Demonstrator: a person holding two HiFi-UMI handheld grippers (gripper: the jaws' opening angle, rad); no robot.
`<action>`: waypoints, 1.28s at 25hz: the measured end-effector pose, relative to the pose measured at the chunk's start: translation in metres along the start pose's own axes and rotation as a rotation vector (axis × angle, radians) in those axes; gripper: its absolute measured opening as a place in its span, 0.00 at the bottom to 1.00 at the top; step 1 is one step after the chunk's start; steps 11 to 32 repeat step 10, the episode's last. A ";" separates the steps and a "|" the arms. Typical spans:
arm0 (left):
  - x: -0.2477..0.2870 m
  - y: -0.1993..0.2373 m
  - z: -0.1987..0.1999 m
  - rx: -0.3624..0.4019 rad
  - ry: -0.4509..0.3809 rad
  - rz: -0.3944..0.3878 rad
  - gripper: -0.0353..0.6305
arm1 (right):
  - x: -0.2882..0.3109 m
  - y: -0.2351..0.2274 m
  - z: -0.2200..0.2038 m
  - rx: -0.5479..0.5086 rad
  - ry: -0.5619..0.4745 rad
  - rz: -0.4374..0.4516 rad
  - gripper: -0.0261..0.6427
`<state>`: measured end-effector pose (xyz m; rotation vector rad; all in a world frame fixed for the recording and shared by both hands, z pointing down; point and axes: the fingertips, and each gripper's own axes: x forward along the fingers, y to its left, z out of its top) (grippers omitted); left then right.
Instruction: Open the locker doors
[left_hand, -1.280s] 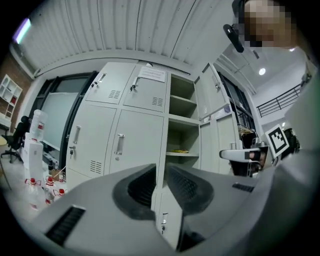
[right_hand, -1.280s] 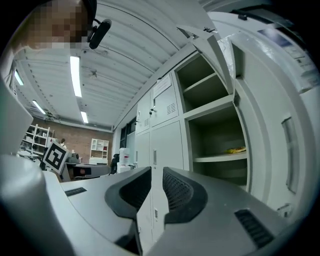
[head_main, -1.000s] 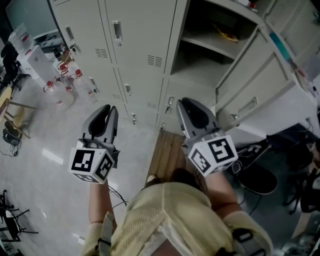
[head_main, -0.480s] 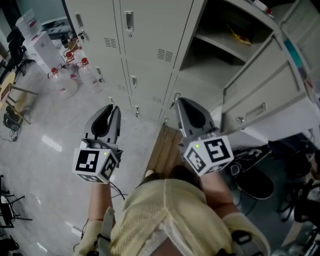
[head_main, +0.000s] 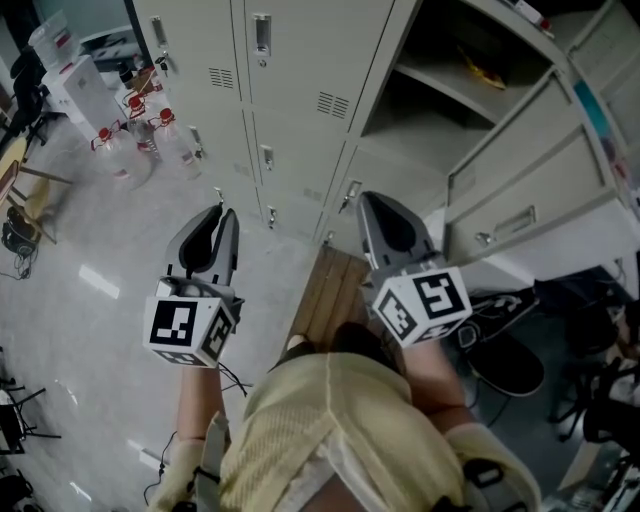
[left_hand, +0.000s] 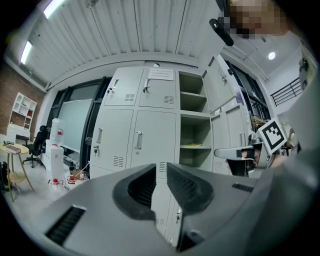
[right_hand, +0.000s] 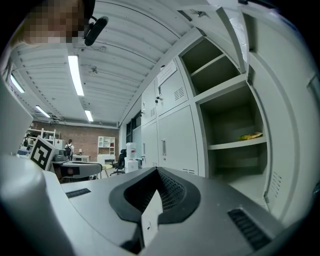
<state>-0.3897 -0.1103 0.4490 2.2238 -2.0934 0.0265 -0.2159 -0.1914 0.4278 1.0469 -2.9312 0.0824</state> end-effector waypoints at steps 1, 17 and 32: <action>0.000 0.000 0.000 0.000 -0.003 0.001 0.15 | 0.000 -0.001 0.000 0.005 -0.002 0.001 0.04; -0.011 0.004 0.019 0.083 -0.034 0.060 0.15 | 0.000 0.000 0.004 0.001 -0.022 0.026 0.04; -0.011 0.004 0.019 0.083 -0.034 0.060 0.15 | 0.000 0.000 0.004 0.001 -0.022 0.026 0.04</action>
